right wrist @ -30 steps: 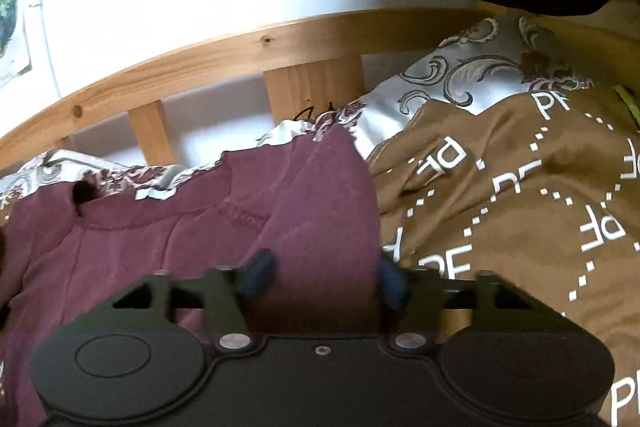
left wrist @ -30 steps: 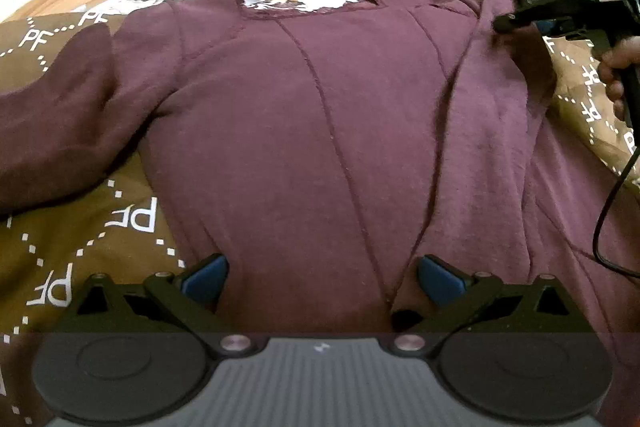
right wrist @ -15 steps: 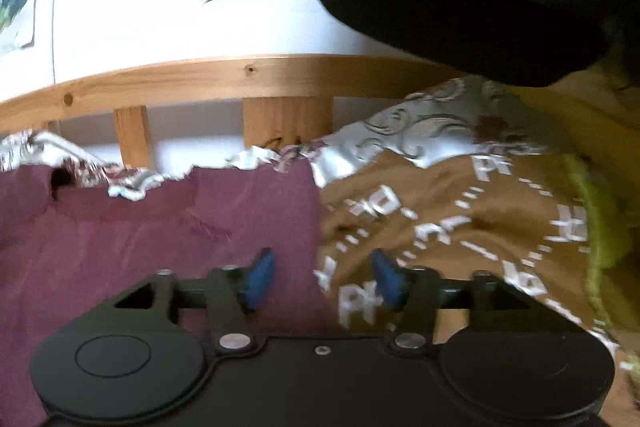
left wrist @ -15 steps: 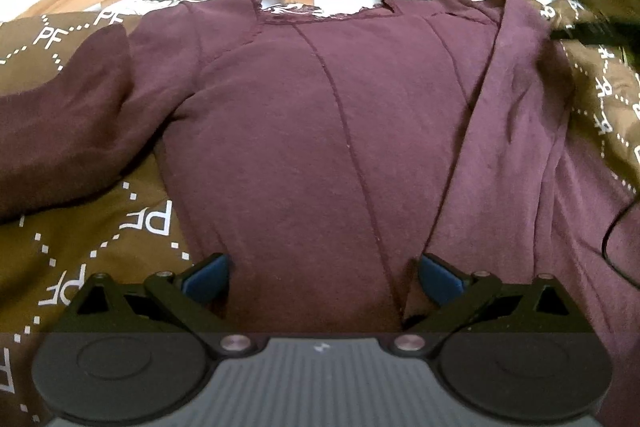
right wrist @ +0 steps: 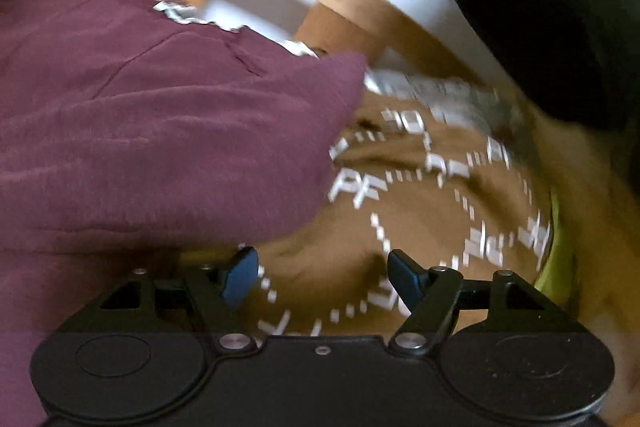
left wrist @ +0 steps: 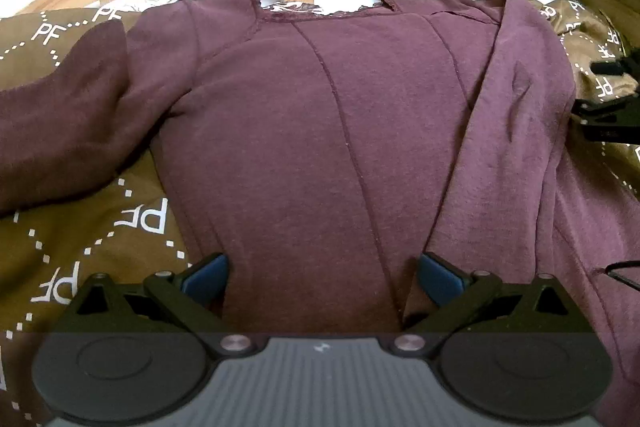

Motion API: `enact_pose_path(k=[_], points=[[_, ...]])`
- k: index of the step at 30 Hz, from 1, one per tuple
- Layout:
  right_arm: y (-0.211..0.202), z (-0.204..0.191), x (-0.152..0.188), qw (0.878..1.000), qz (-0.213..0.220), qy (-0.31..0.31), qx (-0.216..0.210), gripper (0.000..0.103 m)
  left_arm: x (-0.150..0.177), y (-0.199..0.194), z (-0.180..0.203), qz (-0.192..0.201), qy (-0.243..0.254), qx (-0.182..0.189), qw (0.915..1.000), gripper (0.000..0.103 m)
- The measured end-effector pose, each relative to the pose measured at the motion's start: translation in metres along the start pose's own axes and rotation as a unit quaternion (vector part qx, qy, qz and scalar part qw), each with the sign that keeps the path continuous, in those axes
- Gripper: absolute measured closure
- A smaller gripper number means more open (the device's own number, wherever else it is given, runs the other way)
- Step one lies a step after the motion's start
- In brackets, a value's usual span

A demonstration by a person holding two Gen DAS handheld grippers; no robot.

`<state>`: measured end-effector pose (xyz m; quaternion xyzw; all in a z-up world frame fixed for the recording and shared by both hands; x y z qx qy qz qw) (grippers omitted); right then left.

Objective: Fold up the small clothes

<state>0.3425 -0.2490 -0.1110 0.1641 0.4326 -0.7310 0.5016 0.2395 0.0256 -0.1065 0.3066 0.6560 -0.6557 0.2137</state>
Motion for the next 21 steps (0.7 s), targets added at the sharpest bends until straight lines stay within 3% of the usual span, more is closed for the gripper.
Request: enact_pose_path(k=[2,4,6,9,13,17,20,21], points=[[0.001,-0.009,-0.007,0.999,0.017,-0.032,0.010,0.032,0.000,0.000,0.000,0.000,0.000,0.000,1.0000,0.001],[0.000,-0.013,-0.012,0.998,0.039,-0.051,0.015,0.044,0.000,-0.001,0.000,0.000,0.001,0.001,1.0000,0.001],[0.000,-0.013,-0.016,0.998,0.047,-0.049,0.010,0.079,0.000,0.000,-0.001,-0.001,0.000,0.002,1.0000,0.001],[-0.004,-0.010,-0.015,0.998,0.057,-0.028,0.009,0.092,-0.001,0.000,-0.001,-0.002,-0.001,0.003,1.0000,0.001],[-0.012,-0.003,-0.014,0.997,0.070,-0.003,0.018,0.095,-0.001,0.001,0.000,-0.002,0.002,0.000,1.0000,0.000],[-0.005,0.015,-0.012,0.995,0.039,0.090,-0.007,0.095,0.000,0.000,0.001,0.002,0.005,-0.001,1.0000,0.001],[-0.001,0.018,-0.010,0.992,0.028,0.121,-0.027,0.092,-0.003,-0.014,-0.009,0.020,-0.041,0.011,0.9989,0.001],[-0.002,0.017,-0.009,0.992,0.027,0.124,-0.028,0.086,-0.004,-0.020,-0.014,0.030,-0.059,0.023,0.9976,0.001]])
Point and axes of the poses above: each gripper's, at about its wrist camera, not at the fingertips, and y roughly the way its jaws point, z to its right, x to its underside, the point moved 1 cm from there along y, roughly the way its jaws point, and after that the axes turned 1 degree about -x, right-handed, at the moved point
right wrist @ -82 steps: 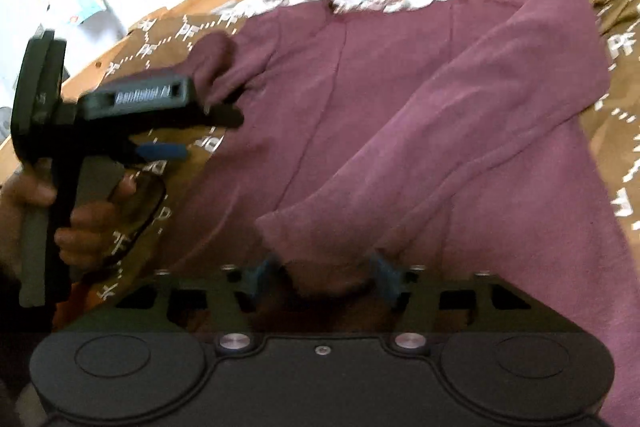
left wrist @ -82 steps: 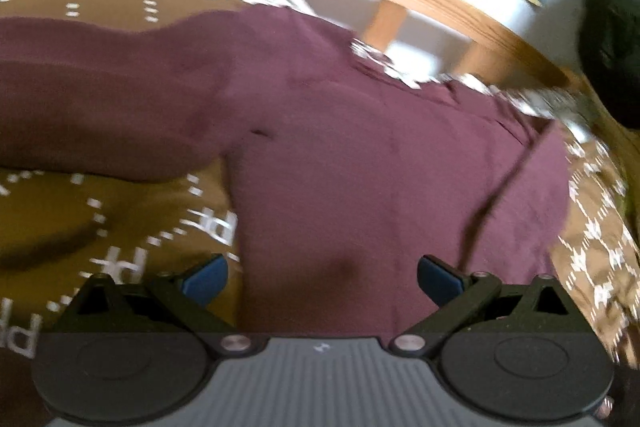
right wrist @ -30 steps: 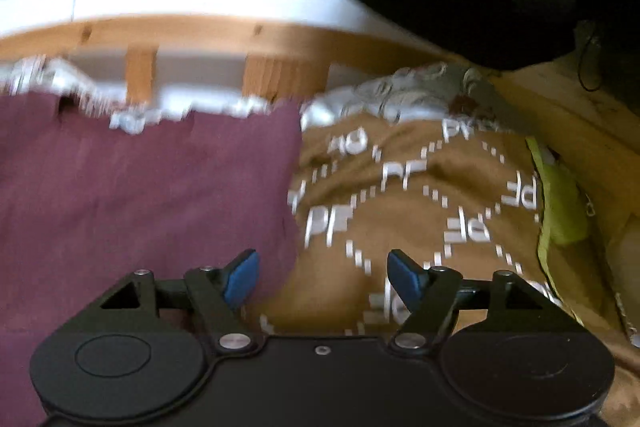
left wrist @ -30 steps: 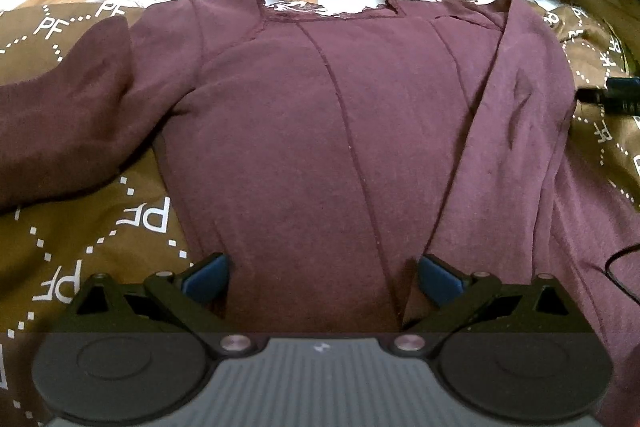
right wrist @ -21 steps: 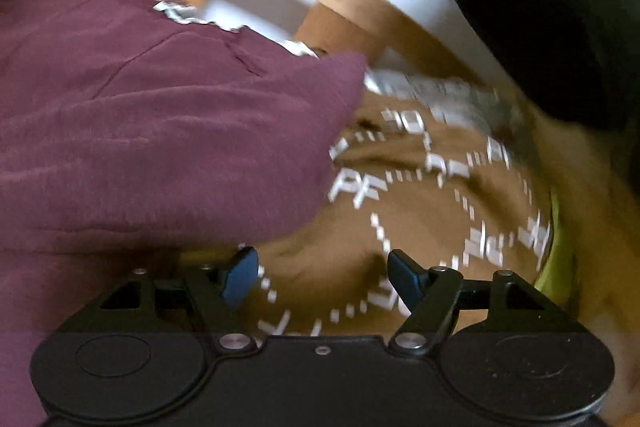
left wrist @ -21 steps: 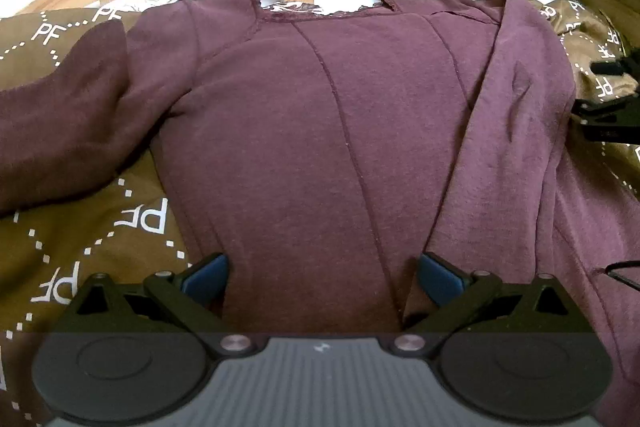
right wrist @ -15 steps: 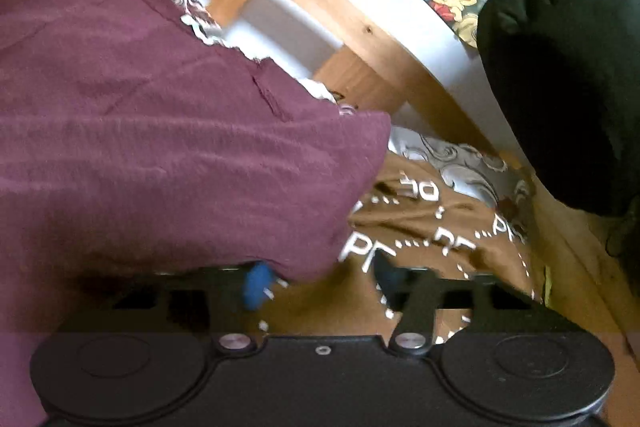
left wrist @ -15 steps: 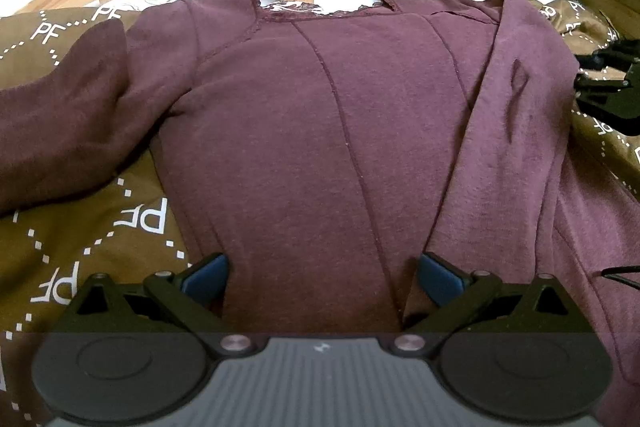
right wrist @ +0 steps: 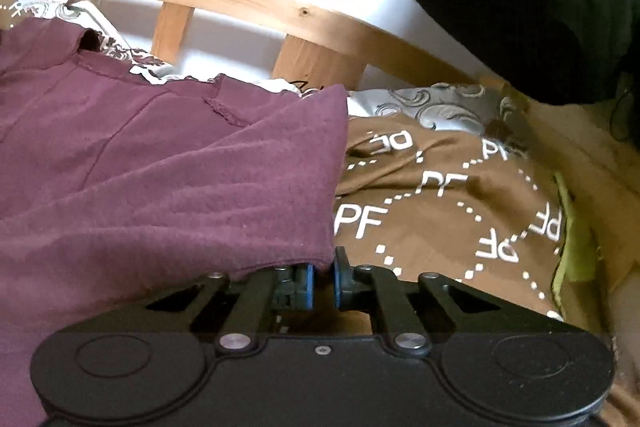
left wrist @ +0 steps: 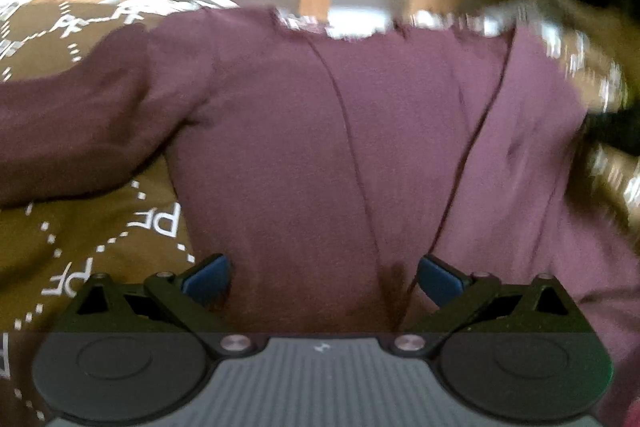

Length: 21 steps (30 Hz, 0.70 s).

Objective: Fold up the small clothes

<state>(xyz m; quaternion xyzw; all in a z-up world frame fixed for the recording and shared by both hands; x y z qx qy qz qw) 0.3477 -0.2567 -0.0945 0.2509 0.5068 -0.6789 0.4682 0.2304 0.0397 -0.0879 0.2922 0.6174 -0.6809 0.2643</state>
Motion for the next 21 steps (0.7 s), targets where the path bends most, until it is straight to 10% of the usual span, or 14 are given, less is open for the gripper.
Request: enact_pose_path(k=[9,17,21], points=[[-0.039,-0.006,0.000,1.000,0.013,0.013,-0.017,0.035,-0.014,-0.057,-0.025,0.087,-0.090,-0.056,0.9906,0.001],[-0.094,-0.036,-0.020,0.994,0.071,0.005,-0.083,0.008,-0.028,-0.137,-0.082,0.165,-0.173,-0.196,0.9510,0.001],[-0.118,-0.062,-0.035,0.986,0.106,-0.024,-0.123,0.006,-0.015,-0.171,-0.125,0.180,-0.260,-0.189,0.9295,0.001]])
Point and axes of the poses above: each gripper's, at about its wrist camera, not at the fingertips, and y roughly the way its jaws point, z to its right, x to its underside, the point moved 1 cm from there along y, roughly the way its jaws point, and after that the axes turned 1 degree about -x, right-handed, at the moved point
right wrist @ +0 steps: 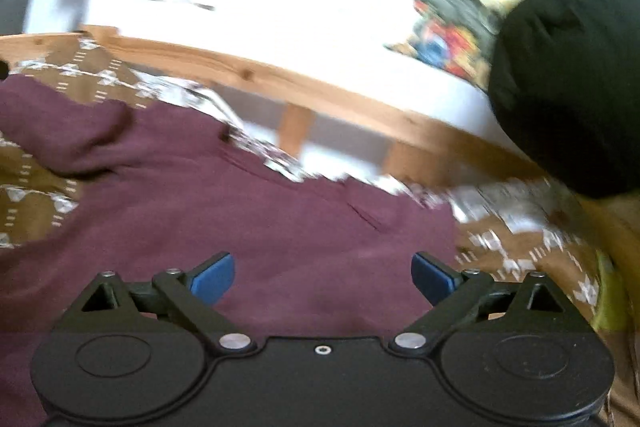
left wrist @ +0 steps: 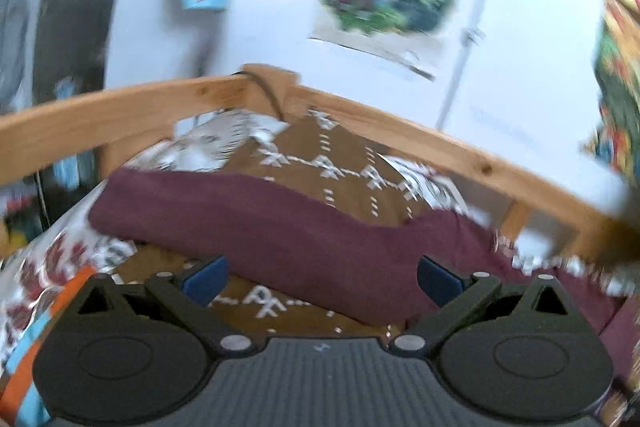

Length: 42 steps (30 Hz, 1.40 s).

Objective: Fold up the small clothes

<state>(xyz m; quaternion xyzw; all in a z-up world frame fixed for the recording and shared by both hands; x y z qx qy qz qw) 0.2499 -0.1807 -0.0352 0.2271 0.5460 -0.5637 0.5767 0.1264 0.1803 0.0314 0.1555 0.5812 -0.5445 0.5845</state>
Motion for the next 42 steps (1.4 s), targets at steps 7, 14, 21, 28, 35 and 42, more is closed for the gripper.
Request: enact_pose_path(k=[7,14,21,28,35,42], points=[[-0.012,-0.039,-0.028,0.998,0.034,-0.015,-0.051,0.002,-0.050,-0.014,-0.053,0.035,-0.031,-0.050,0.9977,0.001],[-0.009,-0.060,-0.037,0.994,0.011,0.049,-0.095,0.001,-0.050,0.023,-0.102,-0.009,-0.122,-0.067,0.9902,0.001],[-0.013,-0.070,-0.024,0.990,-0.026,0.079,-0.111,0.001,-0.029,0.059,-0.129,-0.077,-0.217,-0.086,0.9693,0.001],[-0.007,-0.070,-0.007,0.988,-0.062,0.079,-0.115,0.001,-0.019,0.070,-0.135,-0.061,-0.225,-0.101,0.9671,0.005],[-0.001,-0.079,-0.003,0.991,-0.069,0.041,-0.106,0.001,-0.020,0.067,-0.122,-0.041,-0.189,-0.143,0.9706,0.051],[-0.003,-0.092,-0.006,0.991,-0.060,0.012,-0.117,0.001,-0.023,0.045,-0.125,0.024,-0.200,-0.130,0.9709,0.099]])
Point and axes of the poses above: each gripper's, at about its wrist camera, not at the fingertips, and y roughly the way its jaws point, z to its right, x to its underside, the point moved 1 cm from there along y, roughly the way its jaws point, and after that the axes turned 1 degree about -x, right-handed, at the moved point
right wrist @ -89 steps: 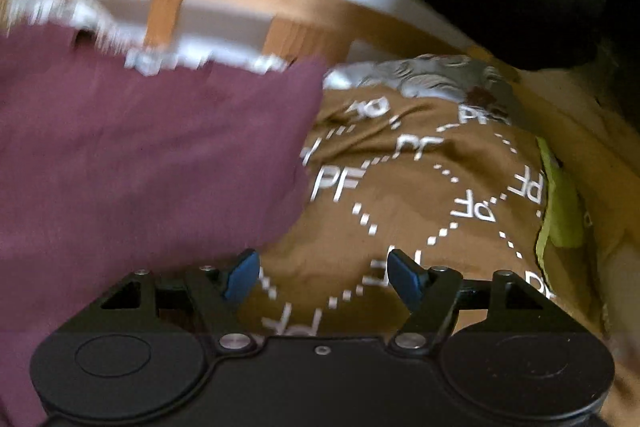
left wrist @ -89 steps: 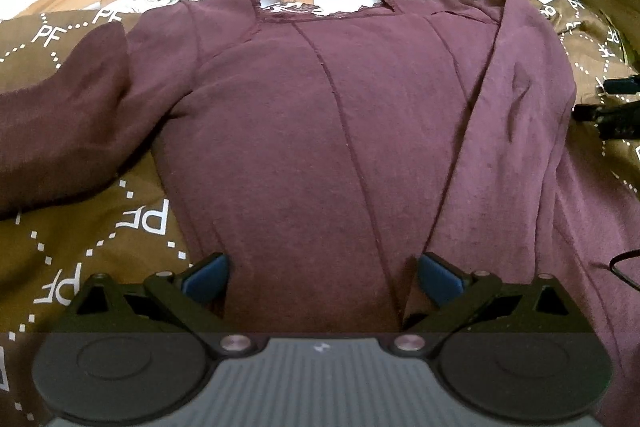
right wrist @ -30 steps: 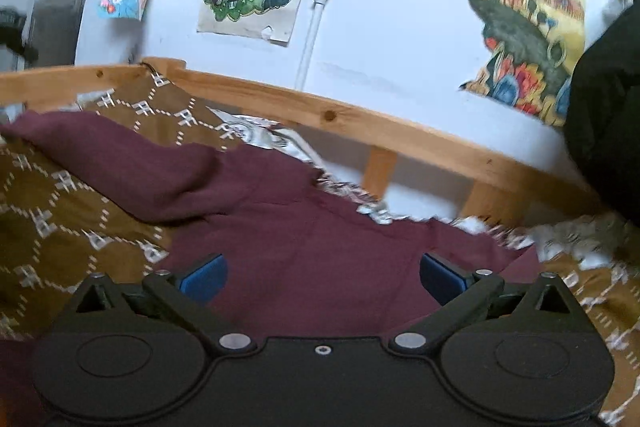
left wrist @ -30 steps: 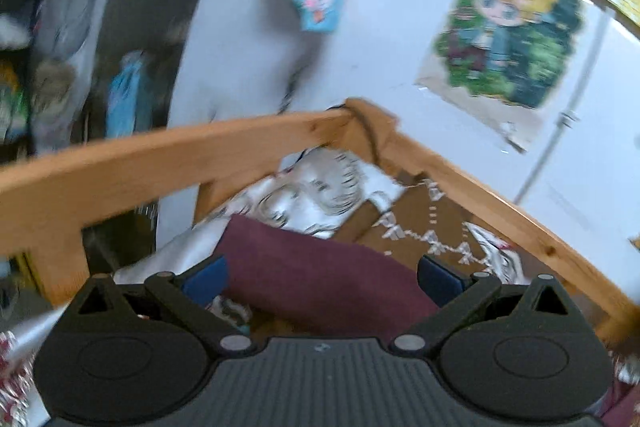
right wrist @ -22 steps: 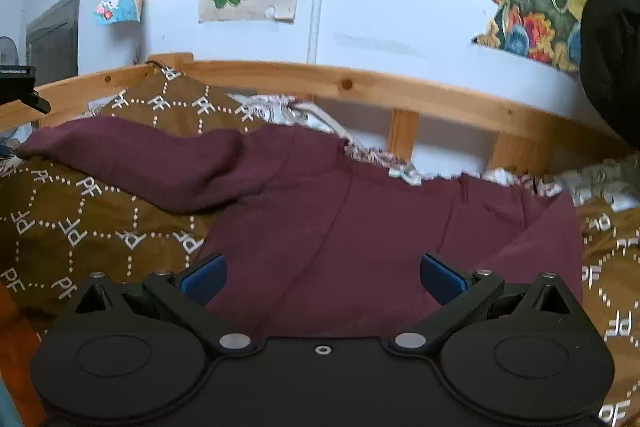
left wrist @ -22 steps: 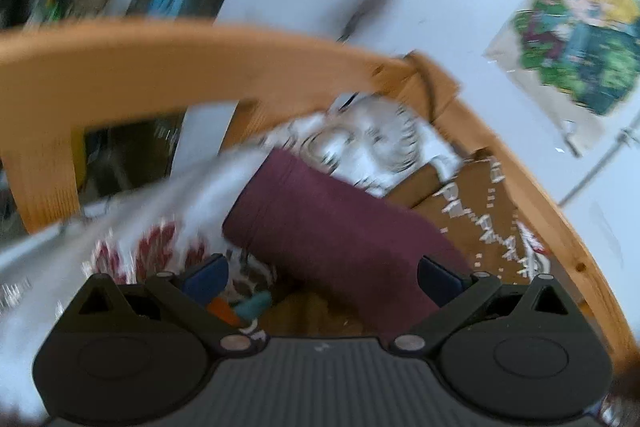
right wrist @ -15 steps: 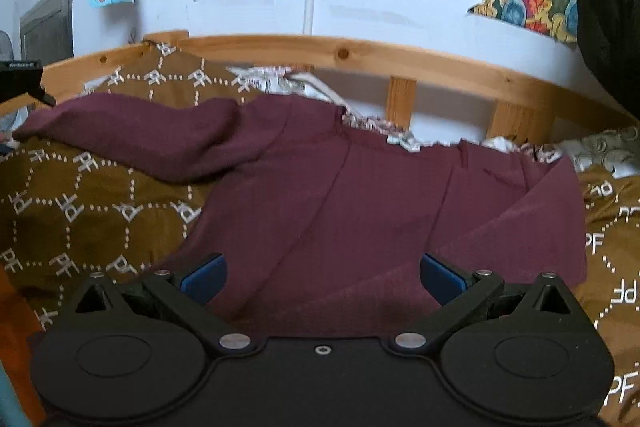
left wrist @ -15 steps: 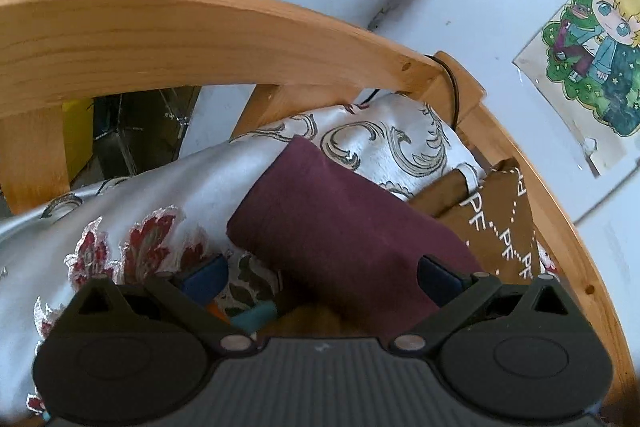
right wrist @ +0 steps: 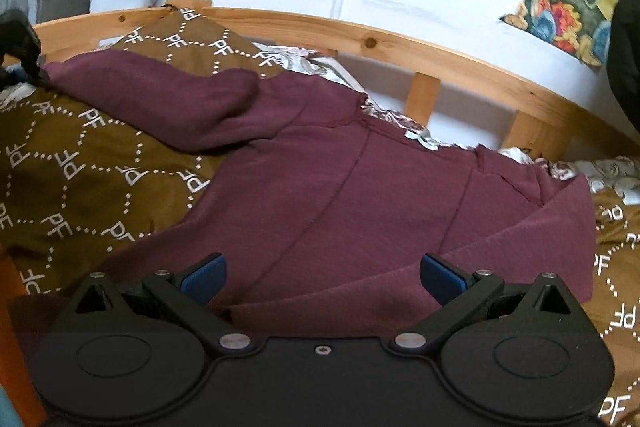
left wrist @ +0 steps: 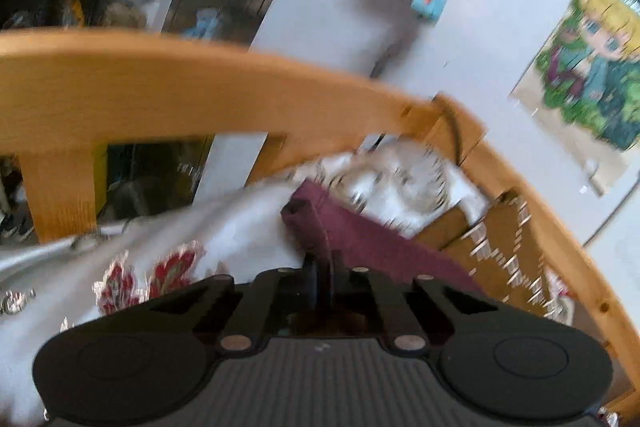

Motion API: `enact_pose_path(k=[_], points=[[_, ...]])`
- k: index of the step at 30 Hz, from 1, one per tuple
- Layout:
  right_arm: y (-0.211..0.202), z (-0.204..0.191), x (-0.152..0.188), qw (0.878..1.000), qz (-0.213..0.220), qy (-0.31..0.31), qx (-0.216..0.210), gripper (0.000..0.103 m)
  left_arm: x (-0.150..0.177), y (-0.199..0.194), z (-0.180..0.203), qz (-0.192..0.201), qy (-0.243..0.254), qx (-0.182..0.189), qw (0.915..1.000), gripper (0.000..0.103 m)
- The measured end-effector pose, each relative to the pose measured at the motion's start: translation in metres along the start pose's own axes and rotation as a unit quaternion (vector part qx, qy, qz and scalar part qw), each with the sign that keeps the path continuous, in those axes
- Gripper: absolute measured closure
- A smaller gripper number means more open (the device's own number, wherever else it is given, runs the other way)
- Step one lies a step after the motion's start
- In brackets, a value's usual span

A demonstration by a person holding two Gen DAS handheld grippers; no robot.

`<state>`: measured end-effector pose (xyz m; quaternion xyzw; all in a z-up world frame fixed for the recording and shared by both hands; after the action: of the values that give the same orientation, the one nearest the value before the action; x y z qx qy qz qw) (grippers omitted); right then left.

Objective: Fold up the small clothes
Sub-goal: 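Lift the sleeve with the left gripper, lay it across the shirt, release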

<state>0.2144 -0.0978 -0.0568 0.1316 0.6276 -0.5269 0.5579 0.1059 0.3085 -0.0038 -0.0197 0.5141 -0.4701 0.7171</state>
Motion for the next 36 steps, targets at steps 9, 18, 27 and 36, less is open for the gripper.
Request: enact_pose_path(k=[9,18,27,36], points=[[-0.018,-0.007,-0.002,0.998,0.033,-0.041,0.021,0.001,0.003,-0.049,0.029,0.097,0.068,0.110,0.9869,0.100],[-0.043,0.008,0.004,0.997,0.046,-0.048,0.044,0.001,0.018,-0.102,0.101,0.149,0.176,0.292,0.9281,0.099],[-0.067,0.044,0.031,0.995,0.038,-0.018,0.087,0.001,0.078,-0.142,0.181,0.108,0.268,0.464,0.8377,0.099],[-0.085,0.092,0.074,0.989,-0.002,0.041,0.139,0.001,0.182,-0.137,0.223,0.006,0.344,0.527,0.7772,0.099]])
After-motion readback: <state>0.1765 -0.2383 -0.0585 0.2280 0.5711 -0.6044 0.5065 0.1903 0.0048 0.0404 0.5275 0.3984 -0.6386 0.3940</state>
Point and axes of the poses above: each gripper's, at about its wrist camera, not at the fingertips, and y roughly the way its jaws point, z to its right, x to its underside, the point moved 1 cm from there along y, roughly the way its jaws point, and after that the axes turned 1 degree about -x, right-handed, at the moved point
